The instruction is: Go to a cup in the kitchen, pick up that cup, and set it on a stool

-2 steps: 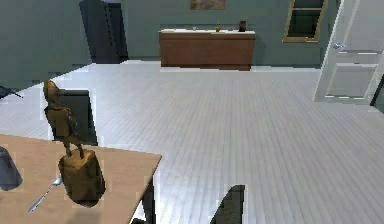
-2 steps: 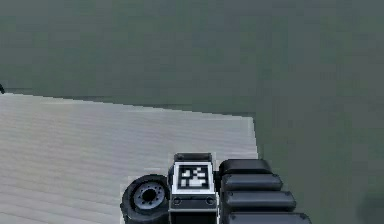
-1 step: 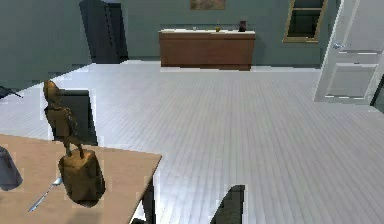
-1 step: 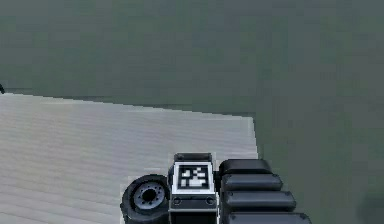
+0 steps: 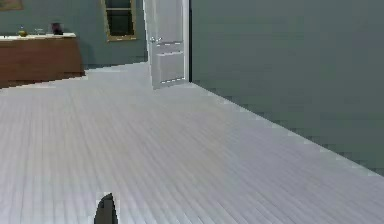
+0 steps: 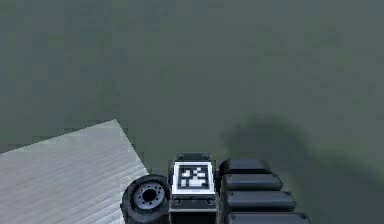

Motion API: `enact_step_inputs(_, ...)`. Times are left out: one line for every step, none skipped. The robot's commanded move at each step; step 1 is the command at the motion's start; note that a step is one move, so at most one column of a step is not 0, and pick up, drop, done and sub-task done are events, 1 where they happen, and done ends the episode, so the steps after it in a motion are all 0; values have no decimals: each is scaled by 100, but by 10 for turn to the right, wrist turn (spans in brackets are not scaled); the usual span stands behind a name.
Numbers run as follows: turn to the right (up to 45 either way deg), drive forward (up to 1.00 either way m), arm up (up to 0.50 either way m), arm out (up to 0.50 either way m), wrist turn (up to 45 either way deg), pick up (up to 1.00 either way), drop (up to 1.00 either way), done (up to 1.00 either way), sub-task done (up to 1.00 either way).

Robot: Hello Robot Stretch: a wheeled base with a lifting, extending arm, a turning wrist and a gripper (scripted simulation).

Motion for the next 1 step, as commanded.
enact_step_inputs(450, 0, 0, 0, 0, 0, 0, 0, 0)
